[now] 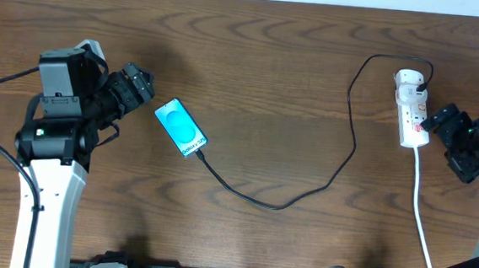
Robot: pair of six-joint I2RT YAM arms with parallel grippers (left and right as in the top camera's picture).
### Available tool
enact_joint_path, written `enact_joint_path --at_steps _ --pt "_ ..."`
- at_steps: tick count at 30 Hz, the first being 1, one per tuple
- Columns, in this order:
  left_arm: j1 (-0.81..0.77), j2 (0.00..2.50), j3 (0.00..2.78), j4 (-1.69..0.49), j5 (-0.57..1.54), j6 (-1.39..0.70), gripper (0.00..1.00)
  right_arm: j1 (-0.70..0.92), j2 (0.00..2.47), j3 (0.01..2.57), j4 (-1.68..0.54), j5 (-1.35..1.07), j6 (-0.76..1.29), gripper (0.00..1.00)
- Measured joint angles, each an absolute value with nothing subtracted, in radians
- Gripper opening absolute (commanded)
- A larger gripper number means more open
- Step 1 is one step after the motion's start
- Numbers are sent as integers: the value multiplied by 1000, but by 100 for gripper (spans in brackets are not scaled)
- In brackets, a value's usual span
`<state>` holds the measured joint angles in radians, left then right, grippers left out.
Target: Plug charger to phone and switch on socket
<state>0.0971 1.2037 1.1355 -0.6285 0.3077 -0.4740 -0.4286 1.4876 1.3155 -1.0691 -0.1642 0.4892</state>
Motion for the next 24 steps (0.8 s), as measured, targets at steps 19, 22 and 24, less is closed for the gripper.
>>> enact_joint_path --at_steps 19,22,24 --pt "97 1206 1135 -629 308 -474 90 -528 1665 1316 -1101 -219 483 99" --pt "97 1206 1135 -628 308 -474 90 -546 1665 1316 -1097 -224 480 99" --pt "97 1206 1135 -628 308 -474 90 -559 1665 1316 -1089 -228 479 99"
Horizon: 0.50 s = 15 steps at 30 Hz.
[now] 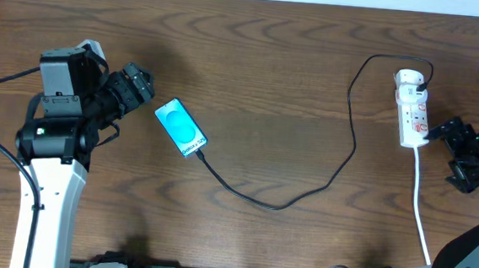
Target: Plug charger to phone and switch on socket
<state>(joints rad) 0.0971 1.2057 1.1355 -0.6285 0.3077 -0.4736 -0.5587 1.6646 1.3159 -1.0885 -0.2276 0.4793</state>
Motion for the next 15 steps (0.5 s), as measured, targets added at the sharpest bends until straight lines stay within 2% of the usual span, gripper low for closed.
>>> enact_joint_path --at_steps 15 --pt "97 1206 1135 -628 308 -471 90 -566 1697 1560 -1138 -254 431 99"
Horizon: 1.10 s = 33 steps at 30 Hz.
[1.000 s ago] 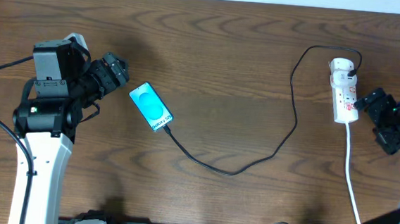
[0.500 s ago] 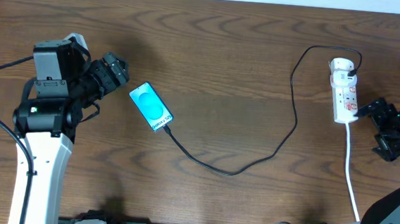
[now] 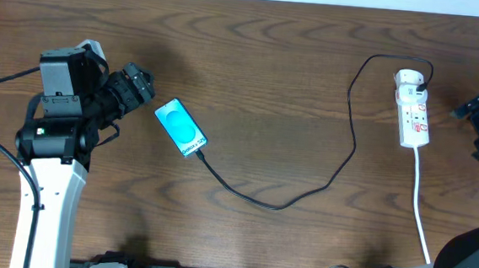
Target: Plug charger to phone and switch on socket
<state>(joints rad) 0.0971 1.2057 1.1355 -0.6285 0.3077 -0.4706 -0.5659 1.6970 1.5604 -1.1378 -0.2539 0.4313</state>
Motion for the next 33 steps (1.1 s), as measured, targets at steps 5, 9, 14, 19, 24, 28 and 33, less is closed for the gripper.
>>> enact_joint_path --at_steps 5,9,14,19,24,28,33 --pt "97 1206 1135 -629 308 -471 91 -544 1803 1670 -1208 -284 394 96" --pt "97 1206 1135 -629 308 -471 91 -533 1938 1771 -1285 -296 372 96" --pt "97 1206 1135 -633 308 -471 90 -532 2035 1825 -1307 -291 358 99" --pt "97 1206 1135 -633 308 -471 91 -532 2038 1837 -1313 -257 375 99" --pt "97 1206 1135 -633 308 -471 91 -532 2039 1841 -1305 -245 394 98" --pt "97 1206 1135 -633 308 -470 90 -532 2039 1860 -1304 -242 402 98" --pt "97 1206 1135 -633 308 -470 91 -530 2039 1897 -1306 -242 403 97"
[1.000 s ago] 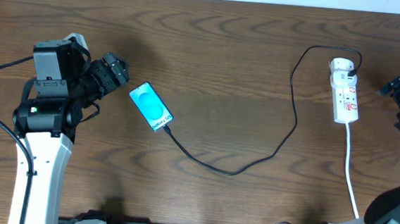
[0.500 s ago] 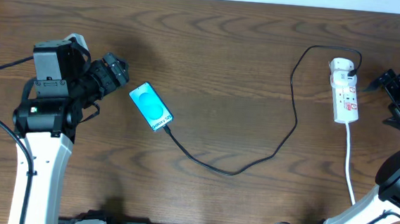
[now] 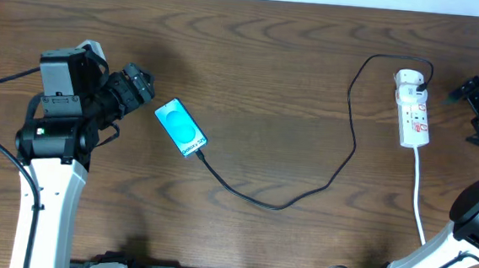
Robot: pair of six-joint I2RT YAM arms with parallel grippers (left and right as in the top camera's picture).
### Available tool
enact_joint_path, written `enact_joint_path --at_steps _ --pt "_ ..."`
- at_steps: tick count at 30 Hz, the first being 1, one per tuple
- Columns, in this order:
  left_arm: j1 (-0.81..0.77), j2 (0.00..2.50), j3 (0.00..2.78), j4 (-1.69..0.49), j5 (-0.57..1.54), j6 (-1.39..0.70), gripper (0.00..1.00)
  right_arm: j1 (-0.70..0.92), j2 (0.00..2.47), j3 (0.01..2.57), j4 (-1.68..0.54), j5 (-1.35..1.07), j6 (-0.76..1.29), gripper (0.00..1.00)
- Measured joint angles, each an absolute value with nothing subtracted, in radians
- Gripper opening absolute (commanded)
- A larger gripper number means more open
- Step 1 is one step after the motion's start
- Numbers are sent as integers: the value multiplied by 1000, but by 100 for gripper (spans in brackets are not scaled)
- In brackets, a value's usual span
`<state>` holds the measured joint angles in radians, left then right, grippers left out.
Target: Plug charger to phone and switch on socket
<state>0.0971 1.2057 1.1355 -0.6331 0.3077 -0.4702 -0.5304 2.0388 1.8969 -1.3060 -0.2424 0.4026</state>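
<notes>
A phone (image 3: 181, 127) with a lit blue screen lies left of centre on the wooden table. A black charger cable (image 3: 340, 149) is plugged into its lower end and loops right to a plug at the top of the white socket strip (image 3: 411, 118). My left gripper (image 3: 144, 87) hovers just up-left of the phone; its finger gap is not visible. My right gripper (image 3: 469, 91) sits right of the strip, well apart from it, near the frame edge; whether it is open or shut cannot be made out.
The strip's white lead (image 3: 420, 206) runs down toward the table's front edge. A dark rail lies along the front. The brown table (image 3: 278, 61) fills the view, with a pale wall strip at the back.
My right gripper has moved up and slightly left, from beside the strip's lower end to level with its upper part. The left arm, phone and cable are unchanged.
My right gripper first rested against the strip's right side near its switches. Then it stood a little off the strip, then farther right at the frame edge, and now higher up. The left gripper stayed beside the plugged-in phone throughout.
</notes>
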Motion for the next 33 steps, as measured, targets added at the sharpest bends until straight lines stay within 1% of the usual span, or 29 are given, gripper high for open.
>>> enact_joint_path --at_steps 12,18,23,28,33 --pt "97 1206 1135 -633 308 -466 91 -521 2055 1940 -1330 -251 384 96" --pt "97 1206 1135 -634 308 -466 91 -521 2189 2006 -1387 -276 338 93" --pt "97 1206 1135 -636 308 -466 90 -521 2308 2048 -1404 -278 317 96" --pt "97 1206 1135 -636 308 -466 90 -521 2321 2059 -1398 -266 310 98" --pt "97 1206 1135 -636 308 -466 90 -521 2321 2073 -1394 -234 309 98"
